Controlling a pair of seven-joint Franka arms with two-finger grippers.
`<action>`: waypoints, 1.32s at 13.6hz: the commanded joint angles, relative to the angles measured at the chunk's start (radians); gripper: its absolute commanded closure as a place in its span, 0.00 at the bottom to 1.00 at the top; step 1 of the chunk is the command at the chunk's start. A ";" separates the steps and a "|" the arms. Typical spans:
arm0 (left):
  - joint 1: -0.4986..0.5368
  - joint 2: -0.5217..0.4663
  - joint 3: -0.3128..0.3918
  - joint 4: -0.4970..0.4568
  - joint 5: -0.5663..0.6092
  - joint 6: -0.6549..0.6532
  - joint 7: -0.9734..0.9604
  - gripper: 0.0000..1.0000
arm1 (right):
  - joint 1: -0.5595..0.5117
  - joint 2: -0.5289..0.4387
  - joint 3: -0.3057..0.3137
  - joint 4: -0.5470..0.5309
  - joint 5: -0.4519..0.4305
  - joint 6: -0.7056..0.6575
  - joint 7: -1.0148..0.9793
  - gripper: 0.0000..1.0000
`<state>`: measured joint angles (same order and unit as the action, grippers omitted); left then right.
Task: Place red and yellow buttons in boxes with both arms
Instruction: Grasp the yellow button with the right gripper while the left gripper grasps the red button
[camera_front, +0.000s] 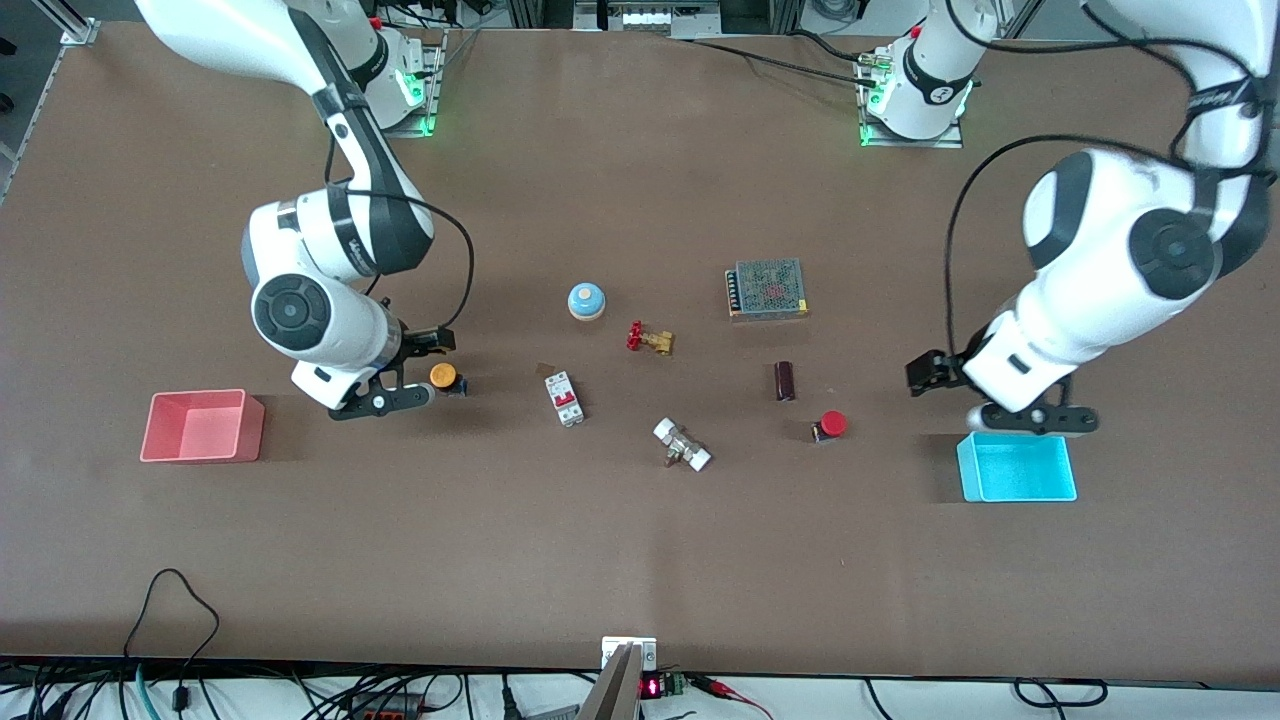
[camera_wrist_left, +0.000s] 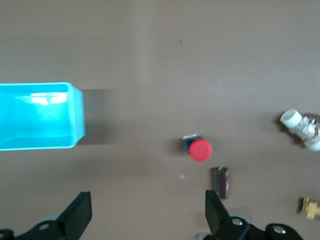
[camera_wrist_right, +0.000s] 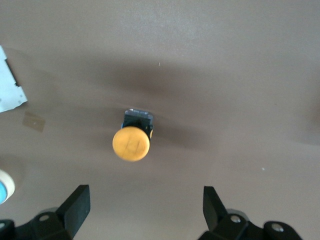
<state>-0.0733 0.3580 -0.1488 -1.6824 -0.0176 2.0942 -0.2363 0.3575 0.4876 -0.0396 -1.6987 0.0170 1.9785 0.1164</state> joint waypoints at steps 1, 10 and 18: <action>-0.055 0.093 0.005 0.026 -0.002 0.102 -0.104 0.00 | 0.018 0.028 -0.006 0.010 0.006 0.034 0.012 0.00; -0.115 0.265 0.003 0.018 0.126 0.242 -0.308 0.00 | 0.034 0.111 -0.005 -0.022 0.008 0.168 0.042 0.00; -0.138 0.300 0.009 0.006 0.128 0.264 -0.325 0.22 | 0.043 0.131 -0.005 -0.039 0.006 0.169 0.037 0.00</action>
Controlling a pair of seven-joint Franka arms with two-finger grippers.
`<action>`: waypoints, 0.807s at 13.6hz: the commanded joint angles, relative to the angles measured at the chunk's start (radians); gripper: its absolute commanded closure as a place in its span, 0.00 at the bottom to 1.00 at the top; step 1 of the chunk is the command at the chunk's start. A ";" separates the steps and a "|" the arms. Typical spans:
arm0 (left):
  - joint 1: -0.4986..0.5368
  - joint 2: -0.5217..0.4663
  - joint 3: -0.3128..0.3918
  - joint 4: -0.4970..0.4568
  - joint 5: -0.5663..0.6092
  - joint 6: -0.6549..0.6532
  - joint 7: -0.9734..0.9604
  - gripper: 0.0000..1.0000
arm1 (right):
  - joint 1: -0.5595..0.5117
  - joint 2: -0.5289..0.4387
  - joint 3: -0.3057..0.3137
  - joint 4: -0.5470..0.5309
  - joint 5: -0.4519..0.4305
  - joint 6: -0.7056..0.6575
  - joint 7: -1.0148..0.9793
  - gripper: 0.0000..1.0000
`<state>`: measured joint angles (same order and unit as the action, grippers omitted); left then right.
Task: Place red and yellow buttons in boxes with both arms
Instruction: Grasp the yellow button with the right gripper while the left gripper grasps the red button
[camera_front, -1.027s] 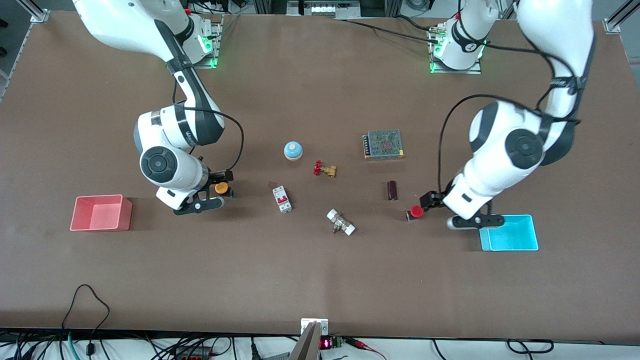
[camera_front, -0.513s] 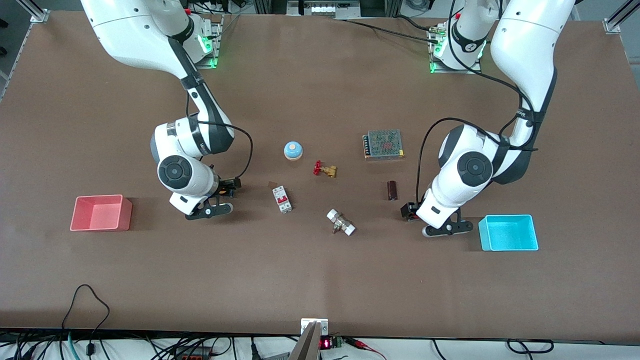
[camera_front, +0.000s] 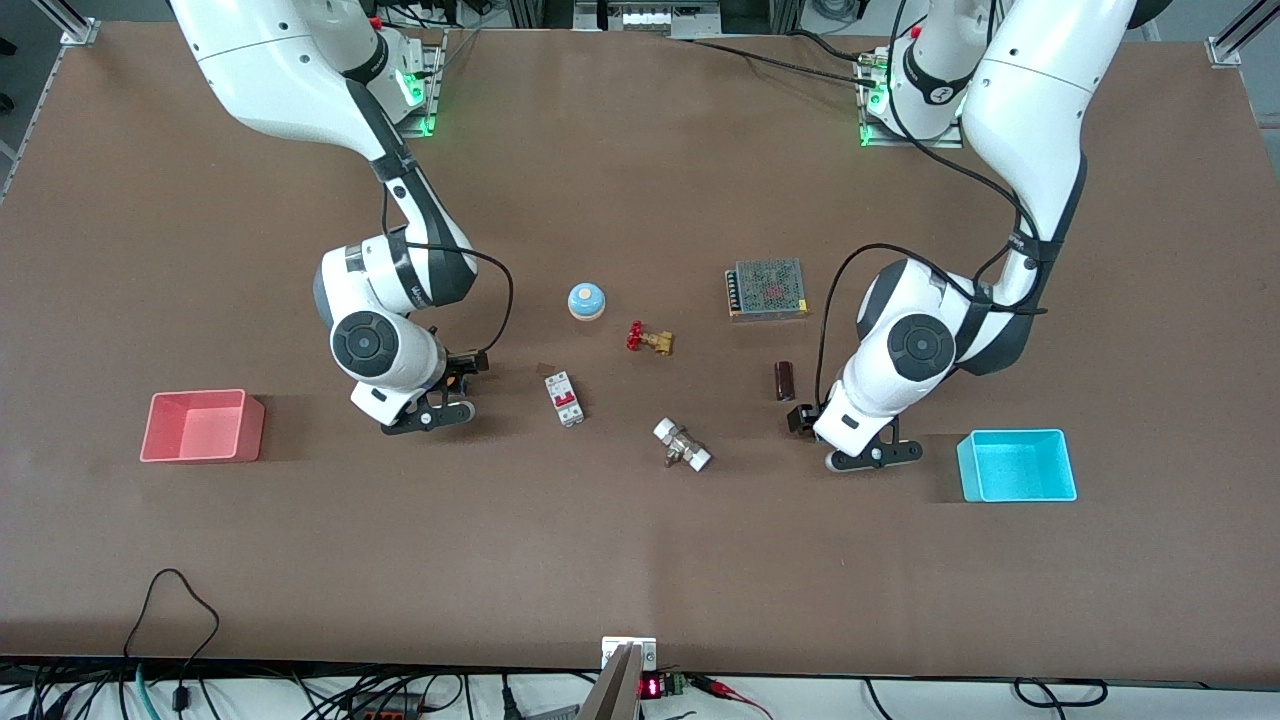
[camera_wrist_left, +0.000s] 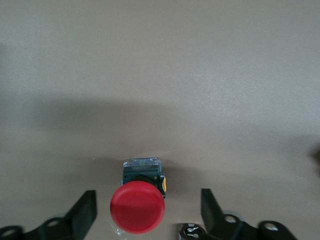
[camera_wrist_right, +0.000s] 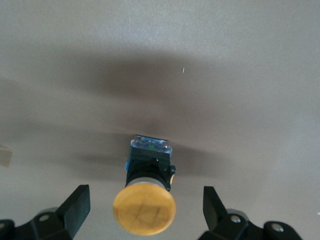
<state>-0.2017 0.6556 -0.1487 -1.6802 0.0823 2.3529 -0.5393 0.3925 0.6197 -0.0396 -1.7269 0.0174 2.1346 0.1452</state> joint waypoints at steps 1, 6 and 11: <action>-0.010 0.002 0.009 0.002 0.028 0.005 -0.025 0.29 | 0.006 -0.002 -0.005 -0.011 0.006 0.015 0.007 0.00; -0.010 0.002 0.012 0.002 0.028 0.003 -0.031 0.63 | 0.002 0.000 -0.005 -0.007 0.007 0.036 0.011 0.06; 0.008 -0.036 0.017 0.011 0.028 -0.015 -0.027 0.70 | 0.003 0.000 -0.005 -0.005 0.007 0.028 0.013 0.24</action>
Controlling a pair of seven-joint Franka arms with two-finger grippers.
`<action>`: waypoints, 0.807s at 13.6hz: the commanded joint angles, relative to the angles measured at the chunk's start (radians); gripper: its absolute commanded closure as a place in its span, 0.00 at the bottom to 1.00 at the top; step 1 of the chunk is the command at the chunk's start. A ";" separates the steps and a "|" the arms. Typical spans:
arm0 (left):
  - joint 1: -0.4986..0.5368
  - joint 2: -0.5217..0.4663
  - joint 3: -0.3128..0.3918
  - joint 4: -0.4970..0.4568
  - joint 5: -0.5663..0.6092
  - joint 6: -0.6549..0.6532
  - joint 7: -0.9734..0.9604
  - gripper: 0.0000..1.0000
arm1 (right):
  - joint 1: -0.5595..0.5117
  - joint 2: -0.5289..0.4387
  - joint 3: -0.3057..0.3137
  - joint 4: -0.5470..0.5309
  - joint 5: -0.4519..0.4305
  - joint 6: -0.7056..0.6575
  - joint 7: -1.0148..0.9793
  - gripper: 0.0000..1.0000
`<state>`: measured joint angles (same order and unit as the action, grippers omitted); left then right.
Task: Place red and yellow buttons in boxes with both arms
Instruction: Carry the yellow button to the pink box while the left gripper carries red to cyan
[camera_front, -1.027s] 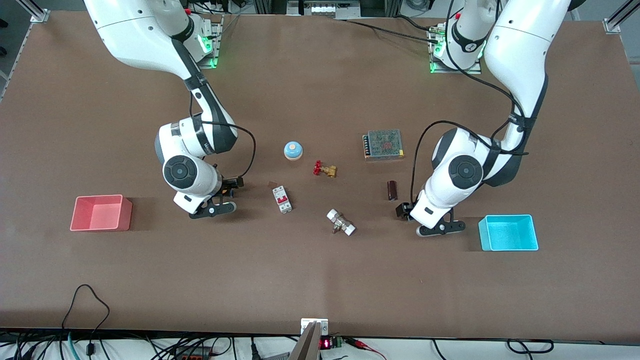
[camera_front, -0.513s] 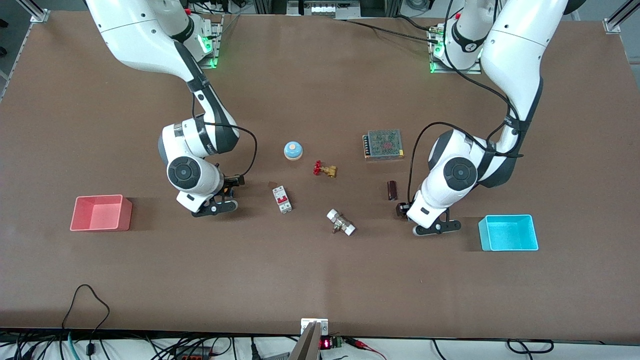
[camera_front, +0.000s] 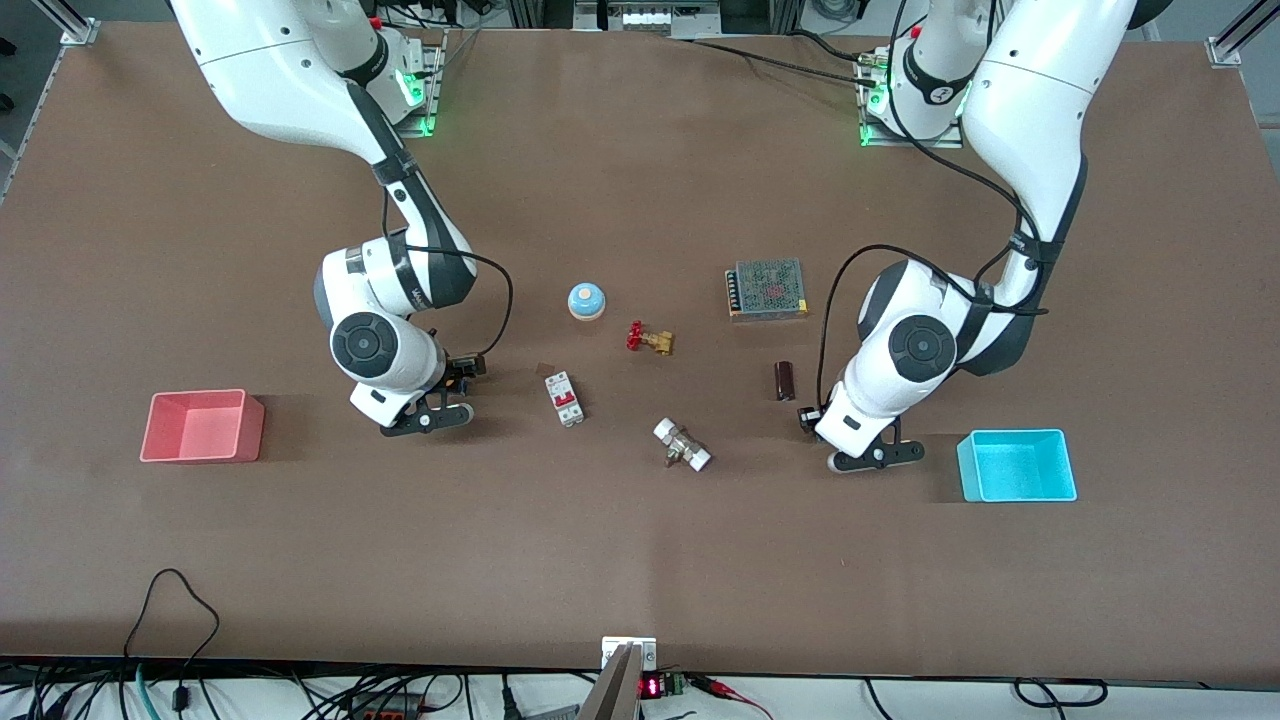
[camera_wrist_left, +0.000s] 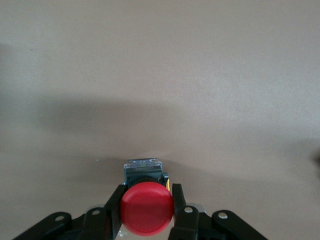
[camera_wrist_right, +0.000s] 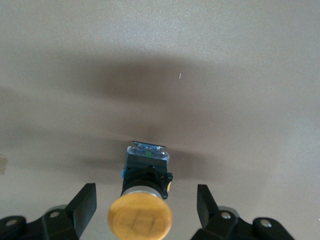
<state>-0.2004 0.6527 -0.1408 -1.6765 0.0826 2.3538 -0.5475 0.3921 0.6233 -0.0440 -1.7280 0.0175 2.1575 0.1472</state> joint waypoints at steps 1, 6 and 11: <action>0.018 -0.051 0.013 0.011 0.028 -0.030 -0.011 0.71 | 0.004 -0.005 0.000 -0.004 0.007 0.004 0.011 0.25; 0.119 -0.122 0.007 0.023 0.023 -0.054 0.081 0.72 | -0.002 -0.005 -0.002 -0.002 0.007 -0.001 0.011 0.56; 0.235 -0.150 -0.002 0.050 0.003 -0.149 0.299 0.73 | -0.010 -0.013 -0.005 0.007 0.007 -0.002 0.011 0.65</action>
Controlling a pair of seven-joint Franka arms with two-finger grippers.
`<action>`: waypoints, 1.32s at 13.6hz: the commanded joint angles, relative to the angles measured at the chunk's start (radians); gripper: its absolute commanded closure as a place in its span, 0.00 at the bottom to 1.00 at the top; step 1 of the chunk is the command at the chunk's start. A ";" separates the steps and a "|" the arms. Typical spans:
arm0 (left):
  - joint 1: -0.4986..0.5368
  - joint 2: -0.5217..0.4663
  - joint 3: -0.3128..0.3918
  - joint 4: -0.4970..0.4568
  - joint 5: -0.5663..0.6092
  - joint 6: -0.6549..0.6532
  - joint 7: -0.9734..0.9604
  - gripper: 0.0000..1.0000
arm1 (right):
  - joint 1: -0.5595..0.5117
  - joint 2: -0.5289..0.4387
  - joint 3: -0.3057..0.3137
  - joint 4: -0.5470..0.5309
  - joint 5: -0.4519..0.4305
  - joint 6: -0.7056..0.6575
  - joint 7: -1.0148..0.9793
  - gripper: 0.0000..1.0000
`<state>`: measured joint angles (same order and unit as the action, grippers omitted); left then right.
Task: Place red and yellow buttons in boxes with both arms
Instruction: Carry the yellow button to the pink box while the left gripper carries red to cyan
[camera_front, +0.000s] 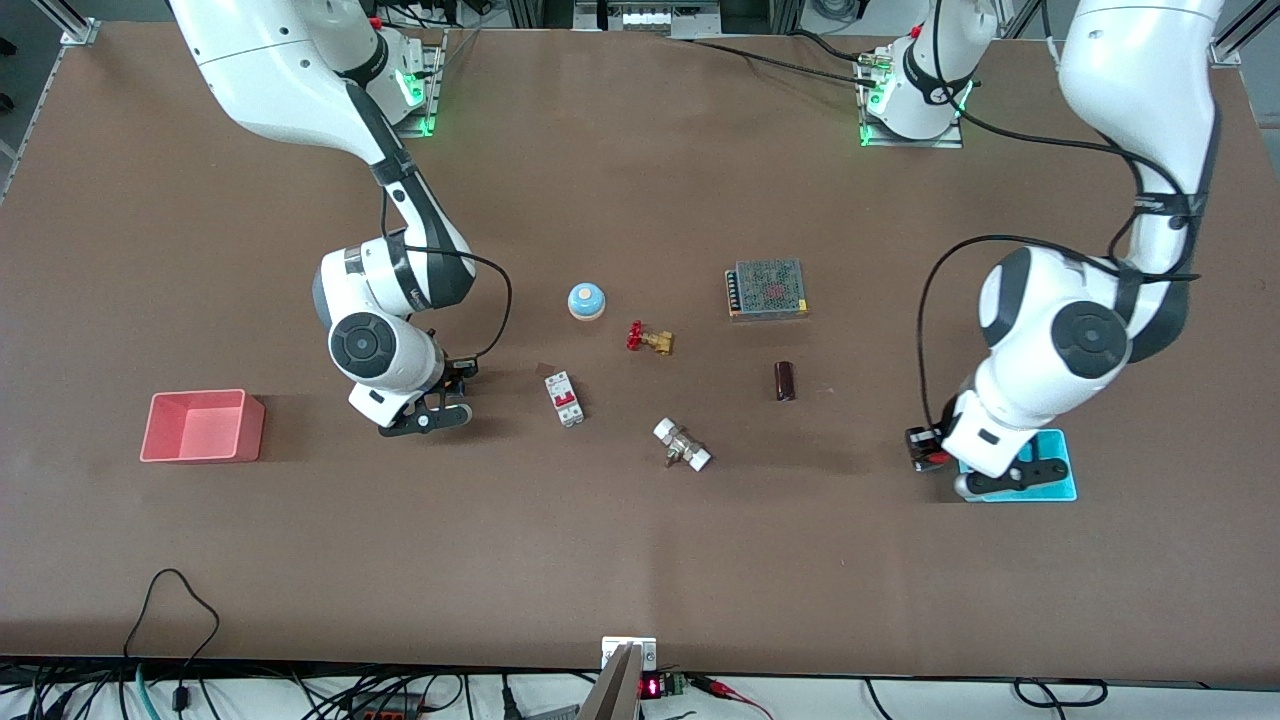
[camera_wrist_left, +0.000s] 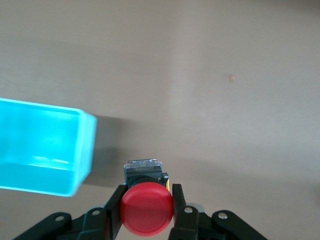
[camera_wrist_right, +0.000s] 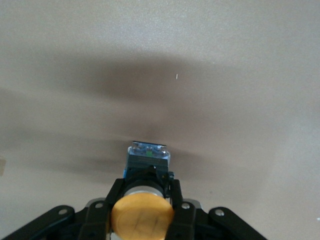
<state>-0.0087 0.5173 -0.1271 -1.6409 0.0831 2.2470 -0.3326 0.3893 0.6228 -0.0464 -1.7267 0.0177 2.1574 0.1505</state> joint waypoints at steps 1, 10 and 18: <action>0.070 -0.014 -0.016 0.016 -0.018 -0.044 0.137 0.73 | -0.010 -0.021 -0.010 0.015 0.008 -0.004 0.004 0.65; 0.219 0.061 -0.014 0.019 -0.112 -0.018 0.463 0.73 | -0.240 -0.152 -0.121 0.050 -0.015 -0.042 -0.070 0.76; 0.240 0.151 -0.013 0.024 -0.112 0.025 0.489 0.64 | -0.423 -0.104 -0.130 0.078 -0.025 -0.031 -0.385 0.80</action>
<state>0.2149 0.6583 -0.1296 -1.6330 -0.0083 2.2735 0.1236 -0.0209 0.4889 -0.1884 -1.6732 0.0094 2.1268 -0.1987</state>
